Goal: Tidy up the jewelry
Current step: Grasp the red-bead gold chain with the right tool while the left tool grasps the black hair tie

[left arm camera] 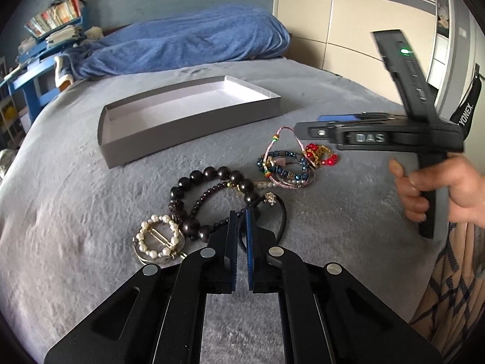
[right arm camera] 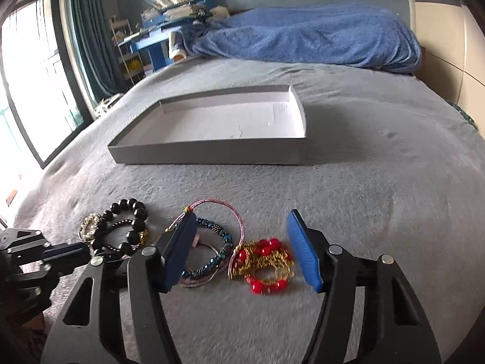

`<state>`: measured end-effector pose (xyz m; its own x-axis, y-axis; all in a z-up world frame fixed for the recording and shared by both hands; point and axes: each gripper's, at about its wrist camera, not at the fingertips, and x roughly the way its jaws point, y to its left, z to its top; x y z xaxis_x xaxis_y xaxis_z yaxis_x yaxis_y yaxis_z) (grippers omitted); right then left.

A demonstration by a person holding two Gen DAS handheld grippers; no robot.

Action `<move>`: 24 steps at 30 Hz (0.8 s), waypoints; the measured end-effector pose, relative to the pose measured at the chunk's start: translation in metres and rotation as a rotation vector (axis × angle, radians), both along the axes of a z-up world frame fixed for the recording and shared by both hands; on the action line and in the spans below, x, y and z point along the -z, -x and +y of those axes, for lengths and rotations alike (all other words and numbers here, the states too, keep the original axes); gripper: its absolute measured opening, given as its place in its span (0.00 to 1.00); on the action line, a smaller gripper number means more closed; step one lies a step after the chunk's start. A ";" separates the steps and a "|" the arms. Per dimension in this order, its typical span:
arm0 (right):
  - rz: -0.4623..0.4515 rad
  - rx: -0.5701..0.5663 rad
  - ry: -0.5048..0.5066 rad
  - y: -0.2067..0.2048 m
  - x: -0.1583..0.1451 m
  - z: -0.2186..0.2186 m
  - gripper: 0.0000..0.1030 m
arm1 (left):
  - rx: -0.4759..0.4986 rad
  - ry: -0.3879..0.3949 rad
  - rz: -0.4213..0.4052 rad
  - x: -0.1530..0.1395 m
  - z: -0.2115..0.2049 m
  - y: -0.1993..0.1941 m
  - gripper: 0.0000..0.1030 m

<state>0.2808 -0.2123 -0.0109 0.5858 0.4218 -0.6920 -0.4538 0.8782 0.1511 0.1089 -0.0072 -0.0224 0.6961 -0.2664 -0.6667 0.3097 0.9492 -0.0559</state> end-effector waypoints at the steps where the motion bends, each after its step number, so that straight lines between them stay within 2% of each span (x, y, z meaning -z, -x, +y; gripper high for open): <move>1: 0.005 0.000 0.002 -0.001 0.001 0.001 0.58 | 0.000 0.000 0.000 0.000 0.000 0.000 0.06; 5: 0.007 0.011 0.002 -0.001 0.003 -0.002 0.58 | 0.011 -0.001 0.003 0.002 -0.001 0.000 0.08; 6: 0.008 0.014 0.006 0.000 0.003 -0.003 0.58 | 0.014 -0.003 0.007 0.003 -0.002 -0.002 0.14; 8: 0.011 0.027 0.003 0.003 0.003 -0.008 0.58 | 0.017 -0.013 0.010 0.004 -0.003 -0.004 0.20; 15: 0.034 0.080 0.022 0.014 0.008 -0.027 0.58 | 0.047 -0.027 0.036 0.009 -0.009 -0.017 0.20; 17: 0.040 0.082 0.038 0.015 0.011 -0.028 0.57 | 0.048 -0.030 0.034 0.009 -0.009 -0.017 0.18; 21: 0.049 0.081 0.053 0.014 0.016 -0.026 0.48 | 0.044 -0.026 0.010 0.007 -0.008 -0.014 0.04; 24: 0.061 0.077 0.067 0.012 0.020 -0.024 0.42 | 0.048 -0.028 -0.006 0.005 -0.010 -0.010 0.04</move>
